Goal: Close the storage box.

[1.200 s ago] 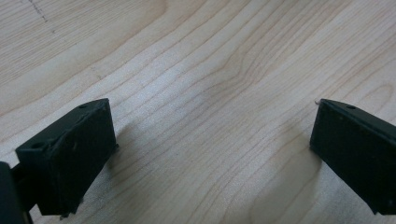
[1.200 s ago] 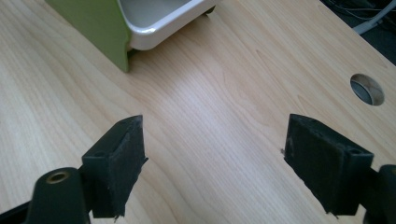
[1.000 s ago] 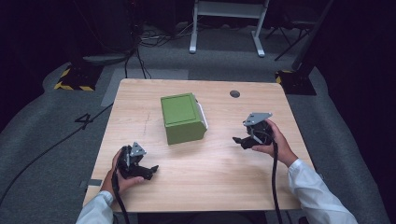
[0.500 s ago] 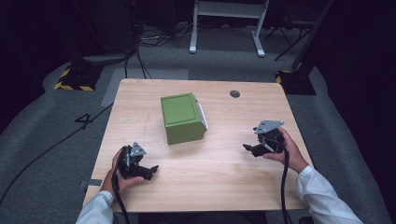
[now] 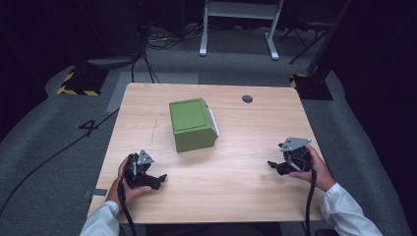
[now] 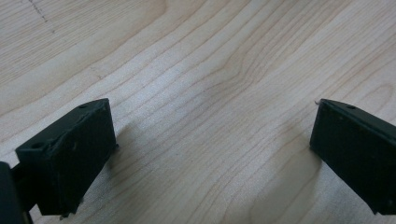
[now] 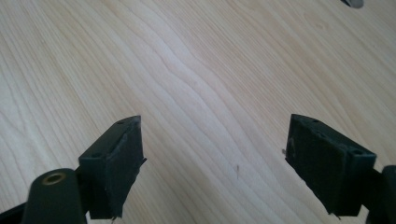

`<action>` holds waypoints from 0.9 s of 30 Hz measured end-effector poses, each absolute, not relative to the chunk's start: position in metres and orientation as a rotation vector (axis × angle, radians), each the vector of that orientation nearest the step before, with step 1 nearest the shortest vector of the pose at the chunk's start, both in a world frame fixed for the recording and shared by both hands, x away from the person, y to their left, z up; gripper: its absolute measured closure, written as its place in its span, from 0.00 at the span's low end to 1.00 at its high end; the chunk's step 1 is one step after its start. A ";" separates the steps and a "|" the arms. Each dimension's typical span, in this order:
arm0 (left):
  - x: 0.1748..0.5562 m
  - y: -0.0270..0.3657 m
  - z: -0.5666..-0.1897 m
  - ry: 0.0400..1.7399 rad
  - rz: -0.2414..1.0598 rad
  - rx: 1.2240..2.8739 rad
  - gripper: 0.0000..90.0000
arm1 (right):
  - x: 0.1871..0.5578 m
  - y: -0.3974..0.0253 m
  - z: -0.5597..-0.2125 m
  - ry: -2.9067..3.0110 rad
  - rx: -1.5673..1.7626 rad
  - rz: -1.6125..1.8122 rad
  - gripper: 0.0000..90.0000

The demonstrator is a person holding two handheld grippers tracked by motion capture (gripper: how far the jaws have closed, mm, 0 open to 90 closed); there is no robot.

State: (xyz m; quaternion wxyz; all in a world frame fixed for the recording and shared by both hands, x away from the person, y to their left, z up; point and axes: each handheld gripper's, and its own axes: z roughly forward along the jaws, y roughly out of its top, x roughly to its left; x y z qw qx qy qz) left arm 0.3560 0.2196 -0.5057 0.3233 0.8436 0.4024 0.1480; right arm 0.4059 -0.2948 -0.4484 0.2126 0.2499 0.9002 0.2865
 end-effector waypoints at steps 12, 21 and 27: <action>0.356 0.220 -0.506 1.056 0.392 2.215 0.00 | 0.393 -0.332 -0.468 2.486 0.787 0.782 0.21; 0.356 0.220 -0.506 1.056 0.388 2.213 0.00 | 0.385 -0.363 -0.489 2.460 0.917 0.834 0.20; 0.356 0.220 -0.506 1.056 0.392 2.214 0.00 | 0.380 -0.381 -0.499 2.410 1.021 0.981 0.18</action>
